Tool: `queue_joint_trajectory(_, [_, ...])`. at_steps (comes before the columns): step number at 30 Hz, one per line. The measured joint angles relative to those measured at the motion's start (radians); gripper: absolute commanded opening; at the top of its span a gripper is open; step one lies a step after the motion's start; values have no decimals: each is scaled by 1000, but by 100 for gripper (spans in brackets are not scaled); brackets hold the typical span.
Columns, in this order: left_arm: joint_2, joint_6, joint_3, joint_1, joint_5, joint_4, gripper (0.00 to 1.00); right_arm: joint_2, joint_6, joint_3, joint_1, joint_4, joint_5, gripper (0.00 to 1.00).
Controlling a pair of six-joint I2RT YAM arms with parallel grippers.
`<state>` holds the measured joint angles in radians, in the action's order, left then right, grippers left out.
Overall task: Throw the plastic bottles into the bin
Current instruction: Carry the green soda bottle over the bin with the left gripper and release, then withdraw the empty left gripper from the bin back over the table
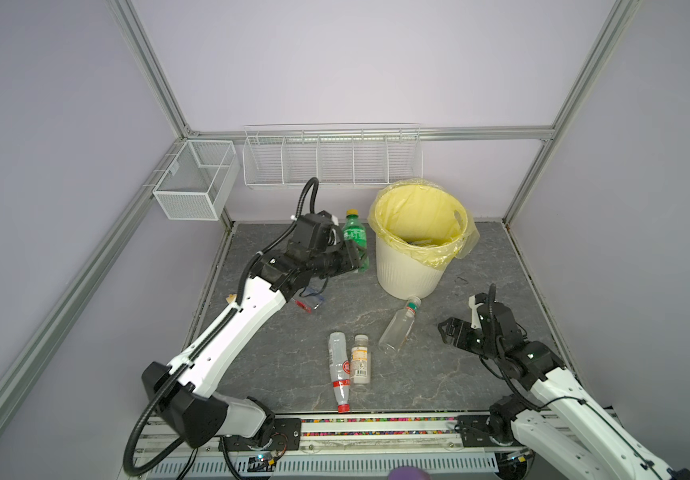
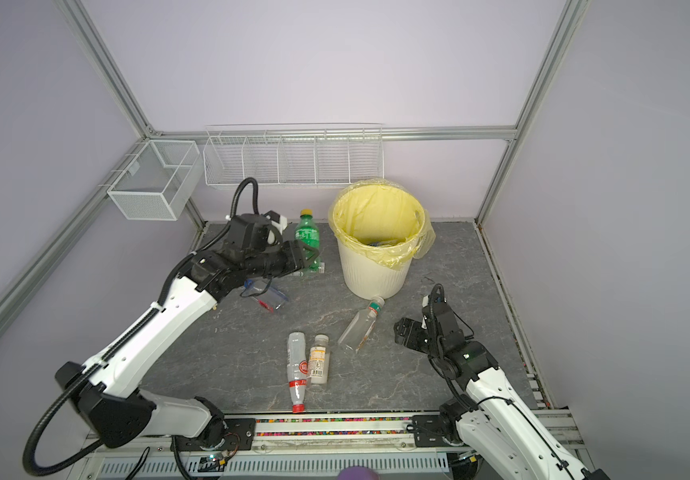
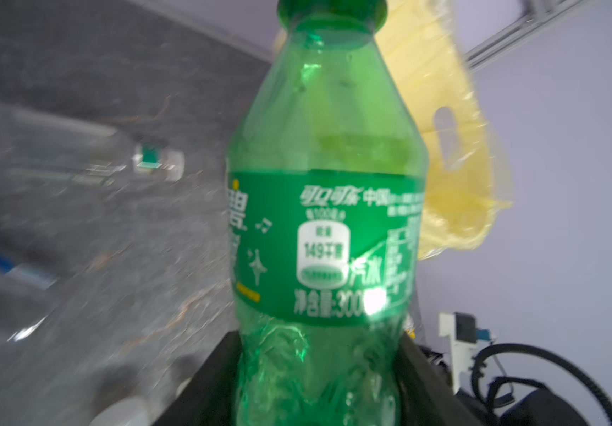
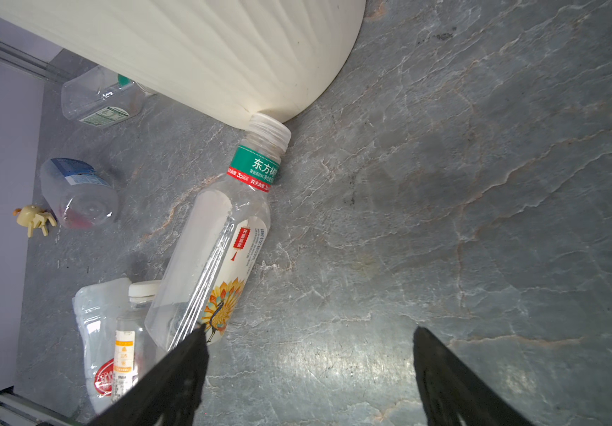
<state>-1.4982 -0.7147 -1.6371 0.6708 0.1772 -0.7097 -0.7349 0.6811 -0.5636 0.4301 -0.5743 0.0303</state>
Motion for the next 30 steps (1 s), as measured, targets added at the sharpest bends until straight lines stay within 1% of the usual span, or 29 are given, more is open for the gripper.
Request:
queue_joint_trajectory(1, [-59, 2, -79, 15, 6, 3, 46, 1, 0, 0, 0, 0, 0, 88])
queue_joint_trajectory(2, [-143, 1, -198, 34, 14, 2, 51, 1, 0, 0, 0, 0, 0, 88])
queue_joint_trajectory(6, [-460, -3, -668, 78, 50, -45, 81, 2, 0, 0, 0, -4, 0, 88])
queue_joint_trajectory(8, [-586, -4, -867, 87, 55, -97, 91, 10, 0, 0, 0, -9, 0, 88])
queue_joint_trajectory(10, [-659, -5, -992, 85, 56, -145, 99, 23, 0, 0, 0, -16, 0, 88])
queue_joint_trajectory(12, [-669, -8, -1023, 75, 56, -187, 100, 39, 0, 0, 0, -24, 0, 88])
queue_joint_trajectory(14, [-638, -9, -1000, 66, 50, -201, 100, 50, 0, 0, 0, -35, 0, 88])
queue_joint_trajectory(18, [-465, -3, -797, 46, 21, -195, 100, 62, 0, 0, 0, -46, 0, 88])
queue_joint_trajectory(22, [-286, 13, -641, 40, -8, -171, 100, 63, 3, -1, 0, -52, 0, 88])
queue_joint_trajectory(24, [-172, 18, -518, 36, -16, -119, 100, 63, 16, -6, 0, -61, 0, 88])
queue_joint_trajectory(27, [6, 8, -282, 10, -3, -13, 100, 63, 55, -29, 0, -87, 0, 88])
queue_joint_trajectory(30, [116, -8, -122, -39, 5, 31, 100, 66, 102, -50, 4, -106, 8, 88])
